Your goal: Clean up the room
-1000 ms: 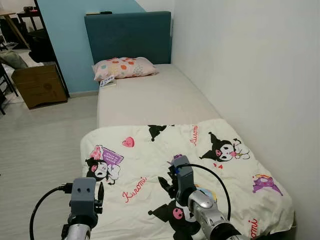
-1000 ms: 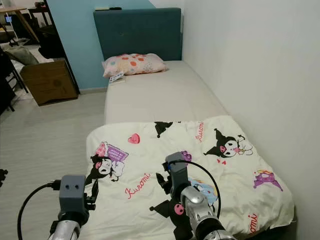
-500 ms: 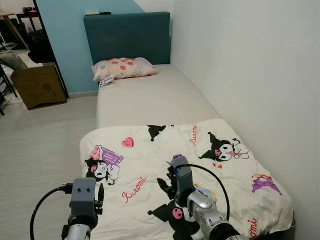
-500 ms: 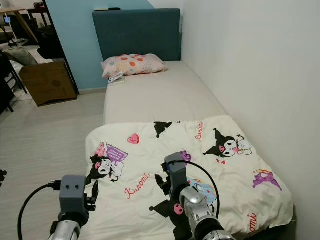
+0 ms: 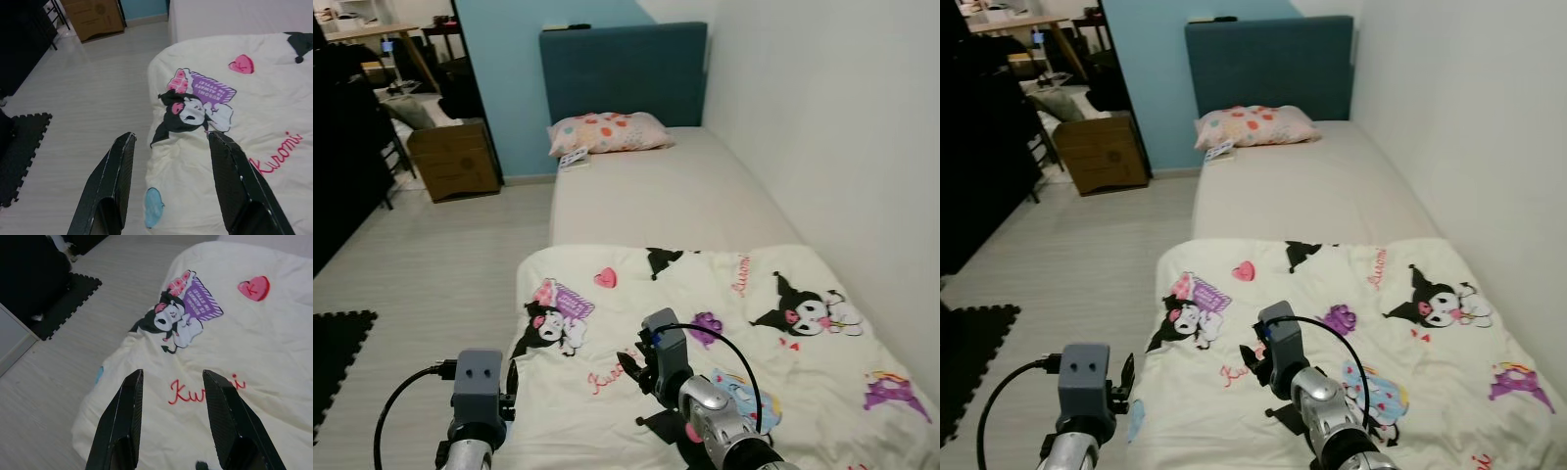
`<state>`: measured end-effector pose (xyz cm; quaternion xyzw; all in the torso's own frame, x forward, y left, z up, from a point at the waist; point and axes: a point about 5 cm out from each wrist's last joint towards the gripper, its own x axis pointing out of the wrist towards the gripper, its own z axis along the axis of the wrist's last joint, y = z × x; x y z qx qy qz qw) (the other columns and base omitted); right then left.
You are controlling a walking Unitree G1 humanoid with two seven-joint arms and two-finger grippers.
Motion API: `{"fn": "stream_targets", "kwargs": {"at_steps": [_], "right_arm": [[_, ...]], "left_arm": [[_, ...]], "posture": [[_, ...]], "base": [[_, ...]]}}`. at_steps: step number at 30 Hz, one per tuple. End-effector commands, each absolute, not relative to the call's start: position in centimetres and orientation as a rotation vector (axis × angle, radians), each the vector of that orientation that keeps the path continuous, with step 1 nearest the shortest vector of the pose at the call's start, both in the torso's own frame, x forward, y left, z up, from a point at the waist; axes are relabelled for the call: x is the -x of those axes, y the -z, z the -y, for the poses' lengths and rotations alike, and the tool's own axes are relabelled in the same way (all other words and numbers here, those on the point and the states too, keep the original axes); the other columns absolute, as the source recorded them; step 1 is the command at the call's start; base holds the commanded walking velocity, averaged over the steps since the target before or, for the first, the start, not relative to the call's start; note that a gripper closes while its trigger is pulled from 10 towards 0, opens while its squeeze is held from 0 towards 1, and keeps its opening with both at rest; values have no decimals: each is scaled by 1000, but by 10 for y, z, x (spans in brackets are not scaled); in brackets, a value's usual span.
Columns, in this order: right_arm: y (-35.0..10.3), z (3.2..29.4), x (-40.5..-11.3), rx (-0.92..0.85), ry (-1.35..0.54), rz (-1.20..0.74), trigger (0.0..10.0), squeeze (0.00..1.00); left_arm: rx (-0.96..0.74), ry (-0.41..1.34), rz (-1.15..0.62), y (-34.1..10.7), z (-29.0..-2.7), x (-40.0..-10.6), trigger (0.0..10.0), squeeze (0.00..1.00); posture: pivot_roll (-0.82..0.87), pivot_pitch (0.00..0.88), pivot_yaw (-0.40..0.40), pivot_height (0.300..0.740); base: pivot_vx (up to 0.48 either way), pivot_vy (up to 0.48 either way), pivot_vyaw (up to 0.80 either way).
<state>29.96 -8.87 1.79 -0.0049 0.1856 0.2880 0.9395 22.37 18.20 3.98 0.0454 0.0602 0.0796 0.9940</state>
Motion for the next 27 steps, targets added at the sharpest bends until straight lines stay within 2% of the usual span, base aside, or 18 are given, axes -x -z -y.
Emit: {"fn": "stream_targets", "kwargs": {"at_steps": [1,11,21,27], "right_arm": [[-18,87,-298,-11,-590,-377,10000,0],[-18,88,-297,-28,-597,-361,10000,0],[-16,93,-297,-27,-556,-368,10000,0],[-15,94,-297,-27,-549,-370,10000,0]], "left_arm": [[-85,-163,-137,-38,-183,-221,10000,0],[-88,-145,-141,-38,-181,-222,10000,0],[-108,-115,-139,-39,-177,-224,10000,0],[-122,-105,-136,-39,-174,-224,10000,0]], "posture": [[-48,0,1,740],[-51,0,12,740],[-51,0,18,740],[-51,0,19,740]], "base": [[0,0,800],[0,0,799],[0,0,0],[0,-480,0]]}}
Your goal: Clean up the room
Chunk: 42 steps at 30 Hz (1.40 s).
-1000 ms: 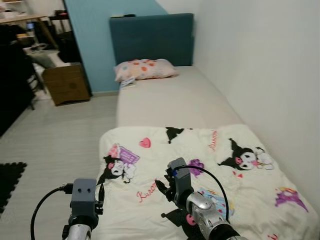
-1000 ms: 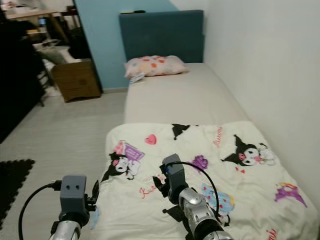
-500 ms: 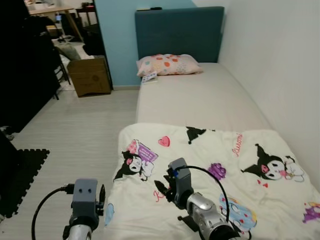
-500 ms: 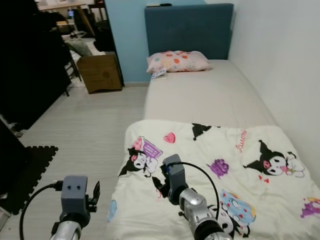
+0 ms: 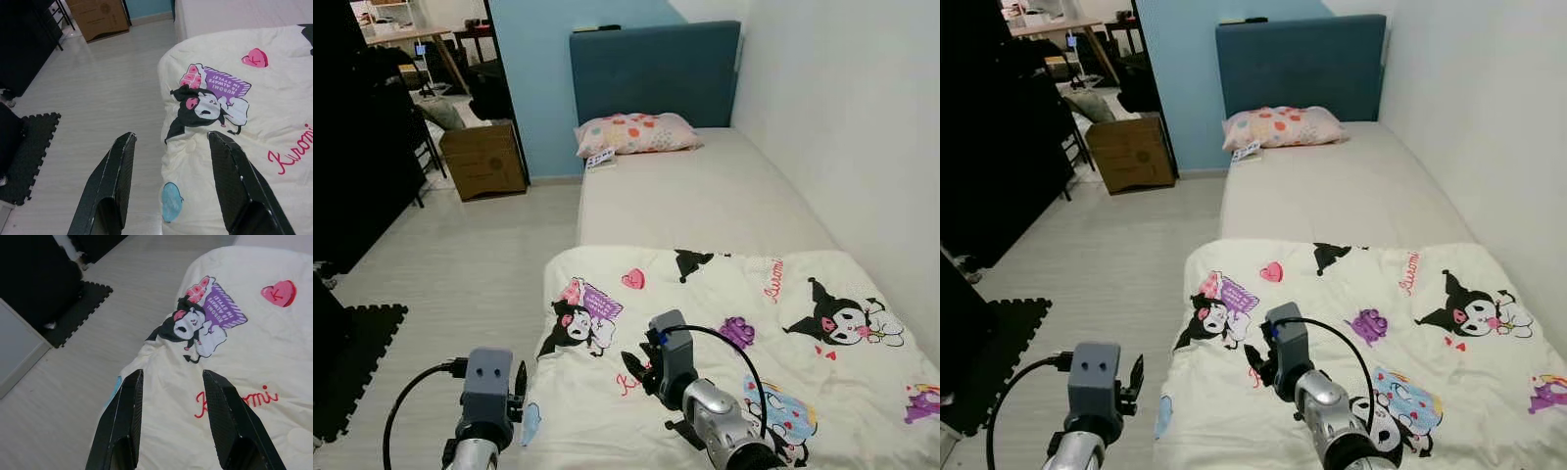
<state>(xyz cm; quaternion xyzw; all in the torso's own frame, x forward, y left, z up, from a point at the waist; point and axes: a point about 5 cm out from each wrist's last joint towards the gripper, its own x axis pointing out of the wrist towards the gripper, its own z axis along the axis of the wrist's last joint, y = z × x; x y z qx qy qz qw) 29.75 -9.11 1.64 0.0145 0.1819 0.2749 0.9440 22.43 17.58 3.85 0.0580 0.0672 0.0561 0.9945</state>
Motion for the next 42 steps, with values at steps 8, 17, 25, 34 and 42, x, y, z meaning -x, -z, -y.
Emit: {"fn": "stream_targets", "kwargs": {"at_steps": [8,17,25,34,42], "right_arm": [[-16,91,-297,-12,-571,-378,10000,0],[-16,89,-297,-1,-589,-385,10000,0],[-15,89,-298,22,-565,-402,10000,0],[-17,96,-302,-8,-502,-386,10000,0],[-17,96,-302,-15,-492,-385,10000,0]], "left_arm": [[-76,-135,-148,-38,-177,-221,10000,0],[-66,-150,-151,-36,-176,-217,10000,0],[-65,-158,-159,-36,-179,-216,10000,0],[-60,-118,-128,-41,-174,-217,10000,0],[-61,-116,-126,-42,-175,-218,10000,0]], "posture": [[-51,0,6,740],[-41,0,-7,740],[-39,0,-10,740],[-40,0,-3,740],[-40,0,0,740]], "base": [[0,0,0],[0,0,0],[0,0,0],[0,351,0],[0,480,0]]}}
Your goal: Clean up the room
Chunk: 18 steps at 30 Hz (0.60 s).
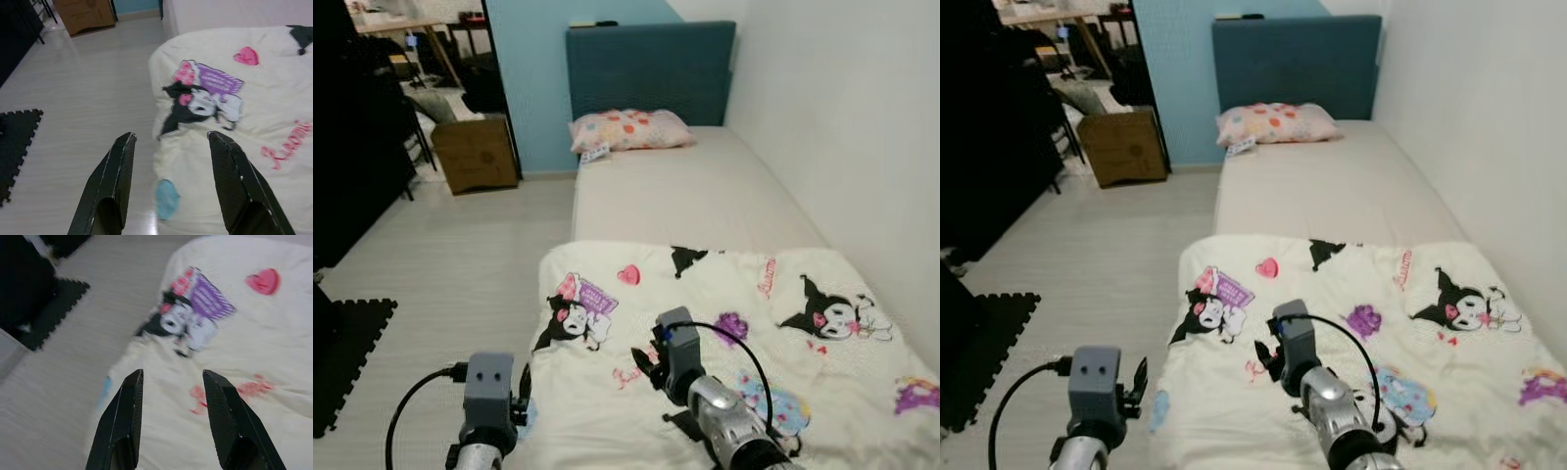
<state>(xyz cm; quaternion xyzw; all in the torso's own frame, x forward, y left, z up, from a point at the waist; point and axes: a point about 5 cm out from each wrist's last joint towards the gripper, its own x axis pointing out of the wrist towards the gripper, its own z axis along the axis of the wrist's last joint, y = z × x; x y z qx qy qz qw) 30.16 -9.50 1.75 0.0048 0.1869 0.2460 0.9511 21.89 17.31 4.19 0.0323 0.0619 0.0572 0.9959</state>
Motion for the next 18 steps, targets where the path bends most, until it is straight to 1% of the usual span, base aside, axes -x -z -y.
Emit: {"fn": "stream_targets", "kwargs": {"at_steps": [1,18], "right_arm": [[-17,96,-302,-15,-492,-385,10000,0],[-16,93,-301,-22,-497,-396,10000,0]], "left_arm": [[-61,-116,-126,-42,-175,-218,10000,0],[-66,-120,-128,-43,-178,-218,10000,0]], "posture": [[-40,0,0,740],[-31,0,-4,740]], "base": [[0,480,0],[0,480,0]]}}
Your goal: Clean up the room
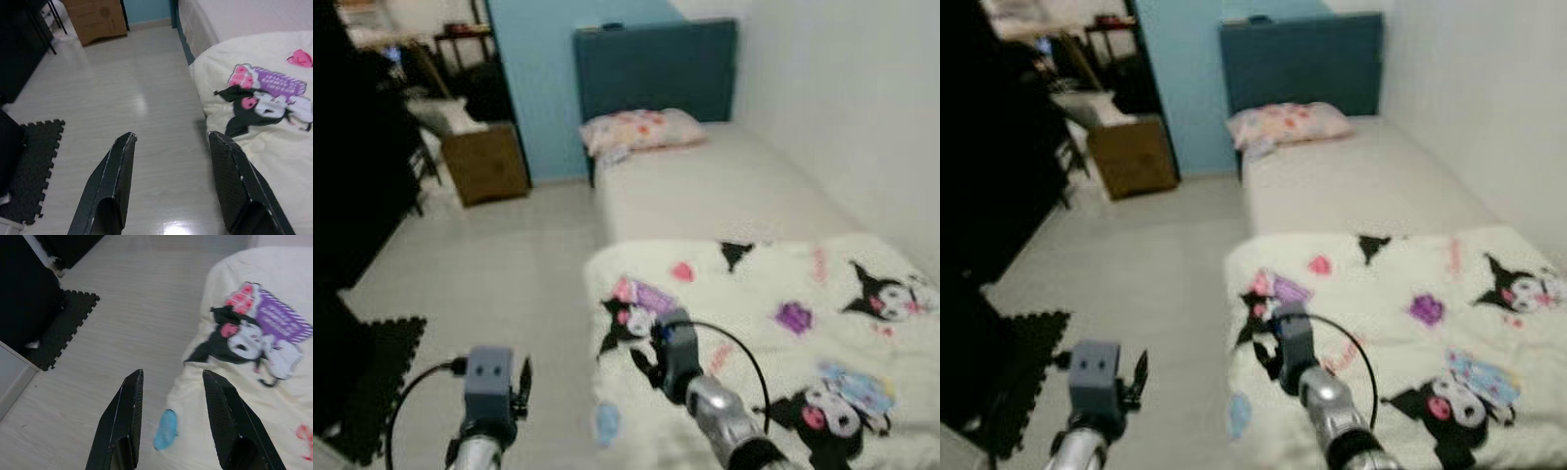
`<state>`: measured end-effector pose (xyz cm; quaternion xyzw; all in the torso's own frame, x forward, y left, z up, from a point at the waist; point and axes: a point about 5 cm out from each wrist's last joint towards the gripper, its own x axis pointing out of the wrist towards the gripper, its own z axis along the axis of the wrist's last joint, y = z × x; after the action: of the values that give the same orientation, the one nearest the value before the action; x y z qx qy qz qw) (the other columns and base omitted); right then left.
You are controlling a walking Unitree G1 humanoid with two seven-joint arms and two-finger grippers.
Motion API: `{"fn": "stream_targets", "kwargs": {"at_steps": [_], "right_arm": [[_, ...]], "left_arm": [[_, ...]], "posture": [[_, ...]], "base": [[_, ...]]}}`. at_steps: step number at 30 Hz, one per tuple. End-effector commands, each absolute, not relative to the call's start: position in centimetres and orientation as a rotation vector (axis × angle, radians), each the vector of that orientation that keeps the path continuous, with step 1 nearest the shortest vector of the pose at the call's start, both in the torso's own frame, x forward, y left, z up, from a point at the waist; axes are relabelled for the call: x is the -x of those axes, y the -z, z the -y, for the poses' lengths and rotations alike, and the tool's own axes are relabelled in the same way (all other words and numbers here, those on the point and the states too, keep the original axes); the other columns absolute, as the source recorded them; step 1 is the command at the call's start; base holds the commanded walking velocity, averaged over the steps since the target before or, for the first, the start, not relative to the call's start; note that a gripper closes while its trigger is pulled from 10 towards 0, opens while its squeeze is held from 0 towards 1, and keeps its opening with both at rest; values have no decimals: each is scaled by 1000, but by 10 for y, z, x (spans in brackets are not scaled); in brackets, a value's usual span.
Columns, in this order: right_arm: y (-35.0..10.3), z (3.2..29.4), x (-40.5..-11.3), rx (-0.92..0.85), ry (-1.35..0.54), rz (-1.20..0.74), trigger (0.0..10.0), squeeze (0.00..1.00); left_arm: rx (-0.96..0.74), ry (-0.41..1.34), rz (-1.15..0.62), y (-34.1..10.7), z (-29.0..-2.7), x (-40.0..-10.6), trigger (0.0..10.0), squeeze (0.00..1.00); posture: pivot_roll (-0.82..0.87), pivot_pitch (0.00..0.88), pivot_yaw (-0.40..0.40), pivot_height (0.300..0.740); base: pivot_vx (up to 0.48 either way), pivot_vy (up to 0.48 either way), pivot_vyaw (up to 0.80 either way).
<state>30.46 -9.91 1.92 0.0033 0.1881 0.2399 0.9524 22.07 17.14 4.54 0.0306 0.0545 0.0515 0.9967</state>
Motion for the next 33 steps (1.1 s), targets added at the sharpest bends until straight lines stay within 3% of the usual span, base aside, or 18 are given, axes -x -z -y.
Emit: {"fn": "stream_targets", "kwargs": {"at_steps": [1,11,15,27,33], "right_arm": [[-16,92,-301,-23,-498,-396,10000,0],[-16,88,-301,-33,-505,-398,10000,0],[-16,87,-301,-36,-504,-397,10000,0],[-15,88,-300,-42,-499,-398,10000,0],[-16,88,-301,-39,-499,-398,10000,0]], "left_arm": [[-67,-121,-129,-43,-178,-218,10000,0],[-76,-124,-128,-44,-182,-218,10000,0],[-99,-111,-159,-42,-184,-218,10000,0],[-123,-127,-181,-40,-188,-219,10000,0],[-142,-151,-195,-40,-190,-219,10000,0]], "posture": [[-28,0,-4,740],[-17,0,-6,740],[-12,0,-4,740],[-3,0,-5,740],[-1,0,-4,740]], "base": [[0,480,0],[0,480,0],[0,0,0],[0,-480,0],[0,0,0]]}}
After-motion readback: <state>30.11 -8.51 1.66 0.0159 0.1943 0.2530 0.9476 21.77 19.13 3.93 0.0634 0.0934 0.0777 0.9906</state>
